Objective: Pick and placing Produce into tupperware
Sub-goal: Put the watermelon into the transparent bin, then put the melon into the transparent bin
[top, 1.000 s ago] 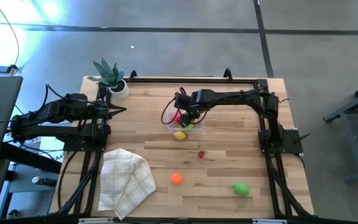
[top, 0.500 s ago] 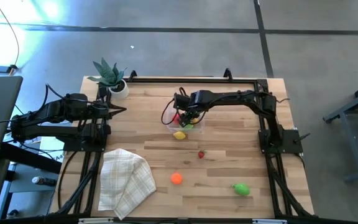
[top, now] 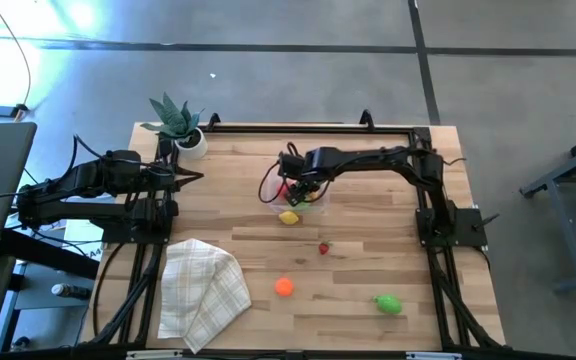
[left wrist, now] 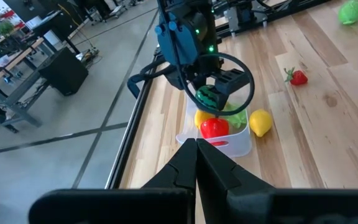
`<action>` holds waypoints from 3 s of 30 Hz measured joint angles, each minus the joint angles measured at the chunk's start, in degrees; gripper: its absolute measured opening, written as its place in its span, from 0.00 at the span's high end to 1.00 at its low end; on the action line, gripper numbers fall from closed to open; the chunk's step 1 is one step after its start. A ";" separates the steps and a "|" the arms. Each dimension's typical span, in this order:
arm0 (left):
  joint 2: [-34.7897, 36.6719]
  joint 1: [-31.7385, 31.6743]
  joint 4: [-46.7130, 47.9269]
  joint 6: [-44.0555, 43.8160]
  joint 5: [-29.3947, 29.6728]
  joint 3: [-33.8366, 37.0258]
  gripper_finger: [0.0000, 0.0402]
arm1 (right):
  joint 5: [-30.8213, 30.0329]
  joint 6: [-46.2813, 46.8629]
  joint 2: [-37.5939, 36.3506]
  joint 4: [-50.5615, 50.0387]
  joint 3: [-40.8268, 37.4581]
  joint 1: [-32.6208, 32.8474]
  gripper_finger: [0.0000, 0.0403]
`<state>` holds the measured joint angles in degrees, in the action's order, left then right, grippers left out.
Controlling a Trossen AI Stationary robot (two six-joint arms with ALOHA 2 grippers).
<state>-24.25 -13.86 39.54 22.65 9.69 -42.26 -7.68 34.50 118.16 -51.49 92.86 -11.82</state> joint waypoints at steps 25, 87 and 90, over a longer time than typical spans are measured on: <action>-0.01 -0.01 -0.01 0.00 0.01 0.00 1.00 | 2.75 -2.43 1.30 1.26 -0.02 -0.06 0.12; 0.00 0.02 0.01 0.00 0.00 -0.02 1.00 | 0.62 57.81 -22.51 -30.92 -2.45 33.20 0.06; -0.02 -0.01 -0.01 0.00 0.01 -0.01 1.00 | 0.94 62.91 -24.82 -32.05 -3.82 37.92 0.06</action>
<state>-24.27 -13.87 39.53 22.65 9.70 -42.27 -6.74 97.42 93.34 -83.55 89.04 26.10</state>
